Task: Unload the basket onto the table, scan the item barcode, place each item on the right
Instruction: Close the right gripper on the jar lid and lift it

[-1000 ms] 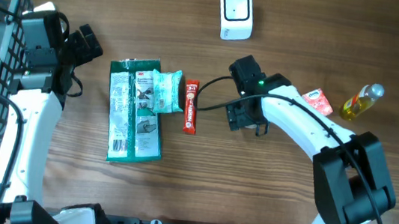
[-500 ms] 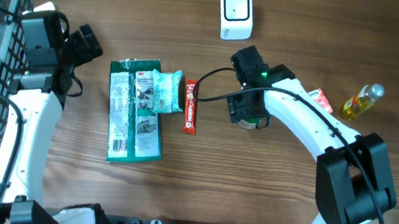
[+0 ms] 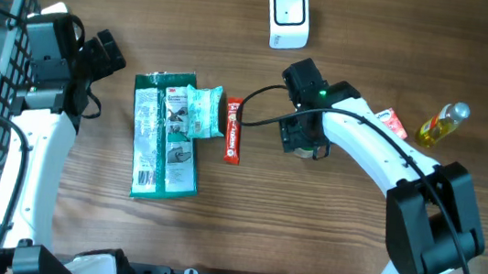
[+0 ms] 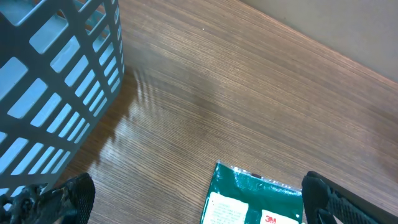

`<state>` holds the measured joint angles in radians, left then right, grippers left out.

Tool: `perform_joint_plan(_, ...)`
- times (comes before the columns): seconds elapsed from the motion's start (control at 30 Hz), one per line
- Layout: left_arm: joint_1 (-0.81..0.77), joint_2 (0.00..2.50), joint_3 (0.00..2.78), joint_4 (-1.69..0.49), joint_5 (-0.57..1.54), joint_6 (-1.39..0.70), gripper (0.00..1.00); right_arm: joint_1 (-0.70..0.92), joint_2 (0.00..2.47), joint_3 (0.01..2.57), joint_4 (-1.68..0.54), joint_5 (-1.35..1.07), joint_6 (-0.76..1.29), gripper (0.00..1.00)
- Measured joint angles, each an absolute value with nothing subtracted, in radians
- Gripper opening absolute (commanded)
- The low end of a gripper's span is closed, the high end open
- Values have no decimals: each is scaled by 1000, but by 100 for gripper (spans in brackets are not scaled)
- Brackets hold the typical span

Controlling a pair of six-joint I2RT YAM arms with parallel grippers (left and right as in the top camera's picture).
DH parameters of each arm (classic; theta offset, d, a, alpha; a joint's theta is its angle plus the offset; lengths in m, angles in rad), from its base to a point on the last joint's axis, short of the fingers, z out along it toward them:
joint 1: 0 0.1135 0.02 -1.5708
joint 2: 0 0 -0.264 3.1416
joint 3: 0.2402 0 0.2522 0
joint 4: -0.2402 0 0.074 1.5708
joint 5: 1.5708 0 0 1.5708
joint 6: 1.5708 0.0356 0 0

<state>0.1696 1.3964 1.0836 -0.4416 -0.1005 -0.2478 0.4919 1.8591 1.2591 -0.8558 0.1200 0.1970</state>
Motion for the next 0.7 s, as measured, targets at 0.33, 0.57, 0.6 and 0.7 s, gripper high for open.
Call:
perform_joint_plan(0.33, 170, 1396, 1084, -442, -101, -248, 100, 492, 1859, 1259, -857, 119, 208, 76)
perform_joint_plan(0.57, 170, 1396, 1084, -441, -101, -248, 100, 492, 1860, 1227, -839, 115, 208, 75)
perform_joint_plan(0.6, 170, 1396, 1084, -442, -101, -248, 100, 492, 1860, 1227, -839, 115, 208, 75)
perform_joint_plan(0.7, 170, 1396, 1084, -441, -101, -248, 100, 492, 1860, 1227, -837, 115, 208, 68)
